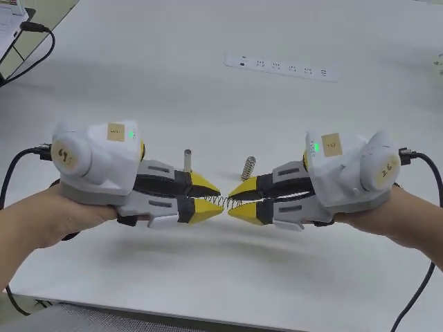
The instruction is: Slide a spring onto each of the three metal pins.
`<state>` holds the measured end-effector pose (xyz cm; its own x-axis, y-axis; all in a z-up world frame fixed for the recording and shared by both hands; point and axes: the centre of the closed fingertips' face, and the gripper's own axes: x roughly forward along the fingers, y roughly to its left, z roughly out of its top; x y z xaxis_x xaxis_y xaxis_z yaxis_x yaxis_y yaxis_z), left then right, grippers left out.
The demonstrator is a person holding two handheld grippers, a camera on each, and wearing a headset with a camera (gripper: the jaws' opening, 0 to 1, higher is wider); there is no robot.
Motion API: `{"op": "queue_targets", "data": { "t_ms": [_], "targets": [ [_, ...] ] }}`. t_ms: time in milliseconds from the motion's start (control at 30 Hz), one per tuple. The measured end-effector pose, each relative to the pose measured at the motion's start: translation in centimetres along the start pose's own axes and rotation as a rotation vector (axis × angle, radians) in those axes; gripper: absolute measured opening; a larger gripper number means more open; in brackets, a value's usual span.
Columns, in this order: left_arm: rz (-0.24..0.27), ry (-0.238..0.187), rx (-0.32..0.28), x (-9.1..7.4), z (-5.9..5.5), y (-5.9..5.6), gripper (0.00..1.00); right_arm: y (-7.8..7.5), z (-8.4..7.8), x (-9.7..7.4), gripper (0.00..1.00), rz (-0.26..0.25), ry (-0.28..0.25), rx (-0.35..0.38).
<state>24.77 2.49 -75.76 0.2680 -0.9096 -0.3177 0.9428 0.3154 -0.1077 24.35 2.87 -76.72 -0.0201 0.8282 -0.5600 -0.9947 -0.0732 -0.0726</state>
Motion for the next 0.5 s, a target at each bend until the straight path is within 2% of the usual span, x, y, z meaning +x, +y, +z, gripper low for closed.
{"op": "queue_targets", "data": {
  "t_ms": [500],
  "targets": [
    [-0.008, -0.011, 0.012, -0.29, 0.43, -0.49, 0.03, 0.10, 0.45, -0.20, 0.08, 0.005, -0.015, 0.005]
  ]
}}
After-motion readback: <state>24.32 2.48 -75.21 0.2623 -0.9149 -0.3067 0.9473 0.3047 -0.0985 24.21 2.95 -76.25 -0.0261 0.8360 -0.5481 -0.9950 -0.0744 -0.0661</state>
